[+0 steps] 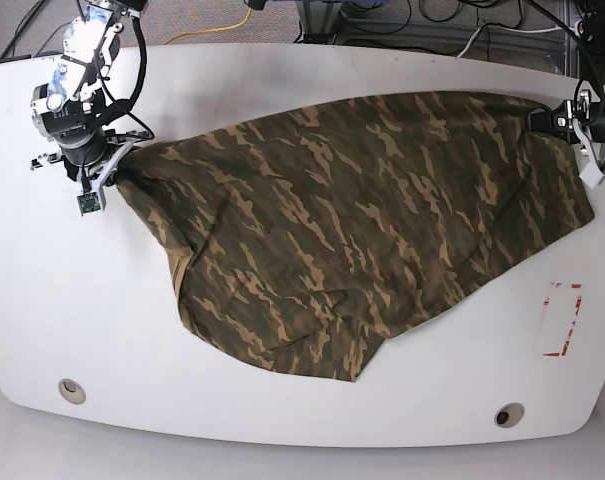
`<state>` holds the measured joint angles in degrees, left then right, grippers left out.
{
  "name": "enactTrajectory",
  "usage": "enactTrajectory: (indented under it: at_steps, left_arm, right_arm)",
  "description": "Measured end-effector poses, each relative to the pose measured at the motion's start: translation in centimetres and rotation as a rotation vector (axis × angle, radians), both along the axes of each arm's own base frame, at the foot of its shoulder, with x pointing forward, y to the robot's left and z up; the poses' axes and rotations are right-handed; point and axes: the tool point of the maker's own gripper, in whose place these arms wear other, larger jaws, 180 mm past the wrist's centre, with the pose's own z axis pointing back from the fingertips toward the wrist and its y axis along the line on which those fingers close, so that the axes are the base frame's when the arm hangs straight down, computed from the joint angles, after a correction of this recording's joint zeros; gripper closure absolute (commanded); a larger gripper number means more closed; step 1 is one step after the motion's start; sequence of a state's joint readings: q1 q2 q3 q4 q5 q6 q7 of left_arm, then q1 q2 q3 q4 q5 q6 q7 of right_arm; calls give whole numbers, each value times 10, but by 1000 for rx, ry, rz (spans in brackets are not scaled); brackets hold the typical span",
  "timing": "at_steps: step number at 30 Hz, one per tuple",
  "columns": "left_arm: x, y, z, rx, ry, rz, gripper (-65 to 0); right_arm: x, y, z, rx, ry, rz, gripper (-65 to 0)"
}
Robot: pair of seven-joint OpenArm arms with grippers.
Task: Layout the t-shirt on the table in an organized manner, then fold the t-shirt properly
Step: 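Swing the lifted shirt outward and lay it across the table, then open both grippers to release the shirt corners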
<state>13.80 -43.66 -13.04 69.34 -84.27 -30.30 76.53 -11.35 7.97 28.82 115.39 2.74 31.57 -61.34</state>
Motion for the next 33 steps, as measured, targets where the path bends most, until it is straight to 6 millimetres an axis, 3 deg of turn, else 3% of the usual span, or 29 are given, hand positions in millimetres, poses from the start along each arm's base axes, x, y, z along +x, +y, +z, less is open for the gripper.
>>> enactTrajectory:
  at_steps: [5,9,15,27,33]
  left_arm:
    - [-1,1,0,5,5,-6,-186]
    - [-3,0,-1,5,13,-11,-262]
    - [-2,1,0,6,11,-10,-269]
    - [10,12,11,35,-21,-9,-272]
    - [2,20,1,101,15,-30,-272]
  right_arm:
    - [-1,-5,2,15,-21,-35,-468]
    - [-5,-17,4,-7,-16,-63,-644]
    - [-2,-29,12,-37,-29,-68,-650]
    - [26,-43,44,-86,-122,-51,-650]
    - [19,-48,41,-107,-93,-52,-650]
